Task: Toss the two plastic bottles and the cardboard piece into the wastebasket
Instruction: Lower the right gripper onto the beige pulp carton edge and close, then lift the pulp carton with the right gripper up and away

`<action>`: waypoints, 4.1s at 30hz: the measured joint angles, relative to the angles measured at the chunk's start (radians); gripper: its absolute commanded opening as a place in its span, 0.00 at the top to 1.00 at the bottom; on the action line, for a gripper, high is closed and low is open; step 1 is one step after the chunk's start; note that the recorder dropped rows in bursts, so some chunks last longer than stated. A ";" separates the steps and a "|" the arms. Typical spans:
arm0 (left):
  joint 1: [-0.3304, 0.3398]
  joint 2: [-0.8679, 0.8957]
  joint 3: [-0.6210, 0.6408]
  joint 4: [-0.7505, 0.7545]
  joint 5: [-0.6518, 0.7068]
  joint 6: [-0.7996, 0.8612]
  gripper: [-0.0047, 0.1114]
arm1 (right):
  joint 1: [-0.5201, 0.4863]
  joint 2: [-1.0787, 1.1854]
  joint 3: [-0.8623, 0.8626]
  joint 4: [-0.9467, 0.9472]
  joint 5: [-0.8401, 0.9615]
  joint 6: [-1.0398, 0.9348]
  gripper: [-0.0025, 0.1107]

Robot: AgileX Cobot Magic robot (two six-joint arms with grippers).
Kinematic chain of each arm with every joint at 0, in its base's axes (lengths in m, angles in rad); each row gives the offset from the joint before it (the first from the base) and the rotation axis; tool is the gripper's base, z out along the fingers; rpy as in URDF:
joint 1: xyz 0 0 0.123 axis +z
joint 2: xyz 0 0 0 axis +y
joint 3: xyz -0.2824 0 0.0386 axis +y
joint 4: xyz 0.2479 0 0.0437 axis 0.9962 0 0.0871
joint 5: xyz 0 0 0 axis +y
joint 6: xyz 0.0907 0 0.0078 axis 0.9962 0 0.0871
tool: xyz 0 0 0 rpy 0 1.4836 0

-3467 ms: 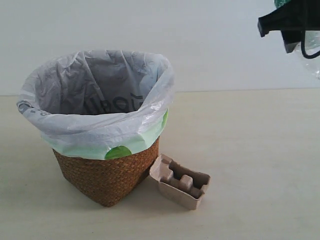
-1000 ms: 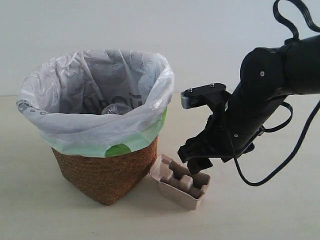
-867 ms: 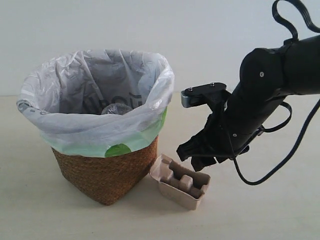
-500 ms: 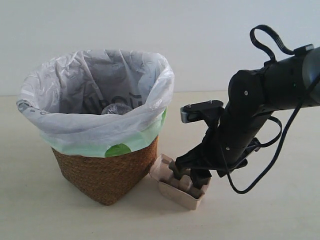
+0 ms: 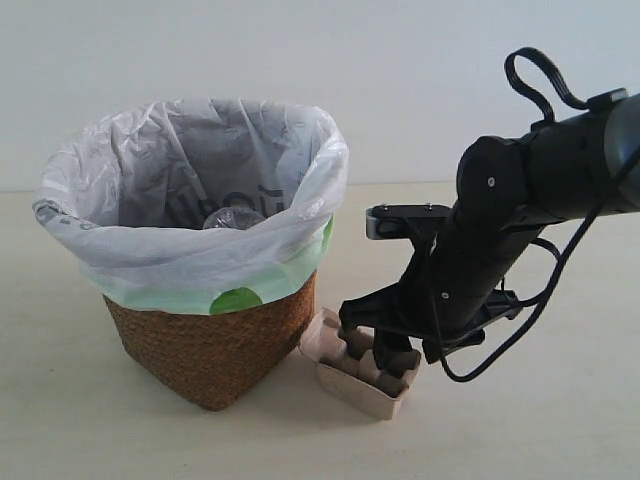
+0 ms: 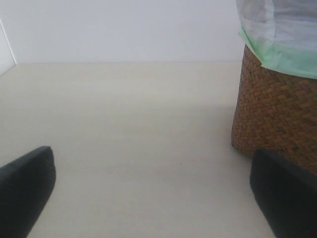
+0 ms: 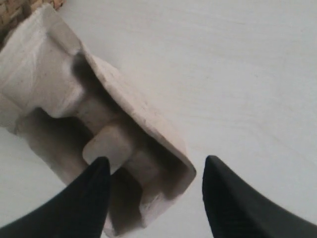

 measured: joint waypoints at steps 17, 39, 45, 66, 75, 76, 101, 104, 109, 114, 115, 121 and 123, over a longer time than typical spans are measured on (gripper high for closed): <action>0.000 0.000 0.000 0.000 0.000 0.000 0.03 | 0.000 0.000 0.024 -0.015 -0.009 0.083 0.55; 0.000 0.000 0.000 0.000 0.000 0.000 0.03 | 0.000 0.051 0.076 -0.008 -0.088 0.134 0.55; 0.000 0.000 0.000 0.000 0.000 0.000 0.03 | 0.000 0.063 0.071 0.008 -0.101 0.136 0.87; 0.000 0.000 0.000 0.000 0.000 0.000 0.03 | 0.008 -0.125 0.073 -0.552 0.036 0.471 0.98; 0.000 0.000 0.000 0.000 0.000 0.000 0.03 | 0.008 -0.340 0.073 -1.056 0.292 0.771 0.98; 0.000 0.000 0.000 0.000 0.000 0.000 0.03 | 0.006 -0.363 0.068 -1.088 0.313 0.782 0.98; 0.000 0.000 0.000 0.000 0.000 0.000 0.03 | -0.039 -0.531 -0.331 0.283 -0.039 -0.189 0.98; 0.000 0.000 0.000 0.000 0.000 0.000 0.03 | -0.062 -0.529 -0.346 0.170 0.009 -0.126 0.98; 0.000 0.000 0.000 0.000 0.000 0.000 0.03 | -0.138 -0.485 -0.346 -0.475 0.278 0.271 0.98; 0.000 0.000 0.000 0.000 0.000 0.000 0.03 | -0.200 -0.464 -0.346 -0.898 0.528 0.427 0.98; 0.000 0.000 0.000 0.000 0.000 0.000 0.03 | -0.204 -0.464 -0.346 -0.930 0.543 0.430 0.98; 0.000 0.000 0.000 0.000 0.000 0.000 0.03 | -0.211 -0.466 -0.346 -0.911 0.535 0.426 0.98; 0.000 0.000 0.000 0.000 0.000 0.000 0.03 | -0.211 -0.466 -0.346 -0.865 0.504 0.416 0.98</action>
